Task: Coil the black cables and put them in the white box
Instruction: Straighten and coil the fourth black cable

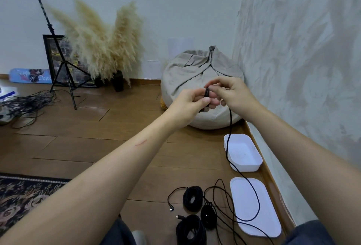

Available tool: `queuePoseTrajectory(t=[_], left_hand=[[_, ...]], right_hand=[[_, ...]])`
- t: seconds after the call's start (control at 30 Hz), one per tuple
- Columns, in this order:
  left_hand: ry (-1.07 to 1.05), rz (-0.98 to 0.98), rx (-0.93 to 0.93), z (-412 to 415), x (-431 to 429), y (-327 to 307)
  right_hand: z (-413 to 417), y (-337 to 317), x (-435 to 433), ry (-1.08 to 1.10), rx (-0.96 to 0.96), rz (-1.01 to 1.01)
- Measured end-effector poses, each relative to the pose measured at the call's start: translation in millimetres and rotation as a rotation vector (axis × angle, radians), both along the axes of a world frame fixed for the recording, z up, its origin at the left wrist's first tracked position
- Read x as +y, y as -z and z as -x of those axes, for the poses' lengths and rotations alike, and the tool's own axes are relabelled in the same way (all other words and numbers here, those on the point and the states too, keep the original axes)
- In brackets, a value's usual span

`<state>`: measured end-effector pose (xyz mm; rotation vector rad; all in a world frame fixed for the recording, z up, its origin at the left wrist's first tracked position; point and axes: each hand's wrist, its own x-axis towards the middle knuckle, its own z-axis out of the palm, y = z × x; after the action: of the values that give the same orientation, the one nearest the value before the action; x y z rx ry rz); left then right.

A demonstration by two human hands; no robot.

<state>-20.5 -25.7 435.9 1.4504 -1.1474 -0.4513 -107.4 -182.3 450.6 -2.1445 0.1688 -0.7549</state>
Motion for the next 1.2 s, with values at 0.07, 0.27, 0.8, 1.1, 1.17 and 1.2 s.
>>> queuePoseTrajectory(t=[0.07,0.27,0.8,1.1,1.17,1.2], left_hand=[[0.012,0.058,0.032,4,0,-6],[-0.083,0.232,0.205,9,-6,-23],[-0.257,0.07,0.005,-21,-14,20],[-0.021,0.028,0.192,-16,-6,13],[-0.006,0.002,0.193,-15,-5,13],[0.006,-0.016,0.183,-15,-3,12]], right_hand=[[0,-1,1,-0.043,-0.027,-0.167],[-4,16,19,-0.129,0.128,-0.204],[11,-11,15,-0.129,0.372,0.159],[7,-7,14,0.027,0.112,0.377],[6,-7,13,0.058,0.089,0.369],[6,-6,11,0.087,0.076,0.372]])
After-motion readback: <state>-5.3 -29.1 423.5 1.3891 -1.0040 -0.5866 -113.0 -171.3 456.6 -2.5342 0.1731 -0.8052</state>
